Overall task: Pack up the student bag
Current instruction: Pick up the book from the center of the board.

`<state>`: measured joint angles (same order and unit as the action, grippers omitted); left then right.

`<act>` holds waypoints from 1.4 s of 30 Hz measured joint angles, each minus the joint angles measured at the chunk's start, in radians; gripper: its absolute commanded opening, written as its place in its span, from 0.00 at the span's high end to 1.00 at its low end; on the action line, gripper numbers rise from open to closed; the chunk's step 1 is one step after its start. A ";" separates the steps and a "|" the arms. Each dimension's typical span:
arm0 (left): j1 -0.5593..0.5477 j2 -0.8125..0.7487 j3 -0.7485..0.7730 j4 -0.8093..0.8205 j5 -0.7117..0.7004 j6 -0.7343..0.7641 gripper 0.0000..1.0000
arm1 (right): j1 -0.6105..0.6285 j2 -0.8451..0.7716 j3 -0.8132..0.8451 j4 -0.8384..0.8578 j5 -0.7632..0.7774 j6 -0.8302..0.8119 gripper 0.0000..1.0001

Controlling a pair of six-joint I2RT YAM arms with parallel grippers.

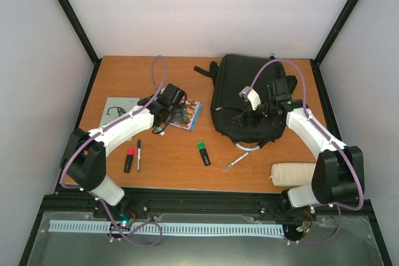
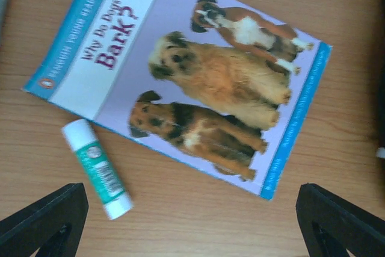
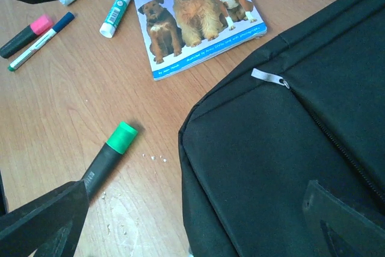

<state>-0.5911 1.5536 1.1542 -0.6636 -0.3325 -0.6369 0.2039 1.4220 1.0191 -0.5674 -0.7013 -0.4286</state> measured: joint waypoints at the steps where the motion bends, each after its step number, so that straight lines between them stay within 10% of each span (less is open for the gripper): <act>1: 0.000 0.010 0.000 0.014 0.017 -0.019 0.02 | 0.000 0.003 0.000 0.001 -0.003 -0.002 0.00; 42: 0.195 0.177 -0.145 0.220 0.220 -0.287 0.00 | 0.000 0.034 0.000 0.003 -0.014 -0.036 0.00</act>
<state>-0.3965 1.7309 1.0096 -0.4431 -0.1127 -0.9237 0.2039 1.4559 1.0191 -0.5644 -0.7155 -0.4648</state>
